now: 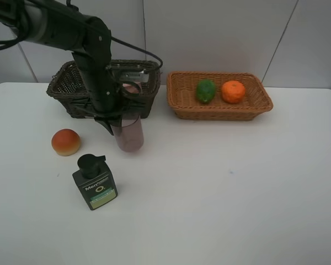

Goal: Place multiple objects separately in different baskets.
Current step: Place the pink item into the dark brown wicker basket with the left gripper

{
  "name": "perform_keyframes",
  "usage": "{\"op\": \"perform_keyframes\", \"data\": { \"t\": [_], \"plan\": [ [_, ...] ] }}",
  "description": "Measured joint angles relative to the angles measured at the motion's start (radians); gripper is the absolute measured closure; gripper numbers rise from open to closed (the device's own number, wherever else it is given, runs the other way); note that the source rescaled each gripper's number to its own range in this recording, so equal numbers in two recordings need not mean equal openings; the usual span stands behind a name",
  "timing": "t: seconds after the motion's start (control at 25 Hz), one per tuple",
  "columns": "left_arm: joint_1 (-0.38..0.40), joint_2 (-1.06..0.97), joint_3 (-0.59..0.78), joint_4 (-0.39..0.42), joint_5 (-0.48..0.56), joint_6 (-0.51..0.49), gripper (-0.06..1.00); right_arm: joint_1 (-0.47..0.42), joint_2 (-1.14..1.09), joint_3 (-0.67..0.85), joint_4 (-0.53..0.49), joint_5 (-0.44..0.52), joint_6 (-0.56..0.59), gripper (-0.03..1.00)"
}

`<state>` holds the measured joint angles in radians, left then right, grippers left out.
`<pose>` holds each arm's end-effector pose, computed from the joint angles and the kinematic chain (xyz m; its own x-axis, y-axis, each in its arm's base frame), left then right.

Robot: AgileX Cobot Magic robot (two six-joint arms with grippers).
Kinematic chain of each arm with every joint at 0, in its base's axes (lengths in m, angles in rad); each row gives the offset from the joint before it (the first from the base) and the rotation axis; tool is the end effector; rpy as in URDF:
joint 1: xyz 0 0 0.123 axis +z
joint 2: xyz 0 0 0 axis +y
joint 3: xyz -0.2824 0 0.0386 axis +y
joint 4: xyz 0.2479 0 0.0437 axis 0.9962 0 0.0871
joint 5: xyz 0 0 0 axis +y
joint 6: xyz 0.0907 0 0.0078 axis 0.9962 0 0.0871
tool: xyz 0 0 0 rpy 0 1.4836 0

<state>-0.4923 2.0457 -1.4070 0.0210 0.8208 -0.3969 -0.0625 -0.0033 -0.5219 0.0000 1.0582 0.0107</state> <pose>0.3588 -0.1908 0.1545 -0.9769 0.1004 -0.1887 0.1134 0.9918 -0.0597 -0.0079 0.0005 0.2834 -0.4296 0.0376 -0.9022 0.0671 0.9977 0.0097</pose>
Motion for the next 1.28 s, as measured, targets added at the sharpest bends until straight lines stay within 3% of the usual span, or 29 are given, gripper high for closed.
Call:
{"op": "perform_keyframes", "data": {
  "t": [0.44, 0.76, 1.08, 1.28],
  "plan": [
    [0.006, -0.087, -0.175, 0.046, 0.129, 0.043, 0.94, 0.000, 0.000, 0.000, 0.000, 0.000, 0.000, 0.25],
    [0.079, -0.089, -0.316, 0.129, 0.209, 0.053, 0.94, 0.000, 0.000, 0.000, 0.000, 0.000, 0.000, 0.25],
    [0.225, -0.072, -0.333, 0.203, 0.074, 0.043, 0.94, 0.000, 0.000, 0.000, 0.000, 0.000, 0.000, 0.25],
    [0.266, -0.001, -0.333, 0.223, -0.007, 0.044, 0.94, 0.000, 0.000, 0.000, 0.000, 0.000, 0.000, 0.25]
  ]
}}
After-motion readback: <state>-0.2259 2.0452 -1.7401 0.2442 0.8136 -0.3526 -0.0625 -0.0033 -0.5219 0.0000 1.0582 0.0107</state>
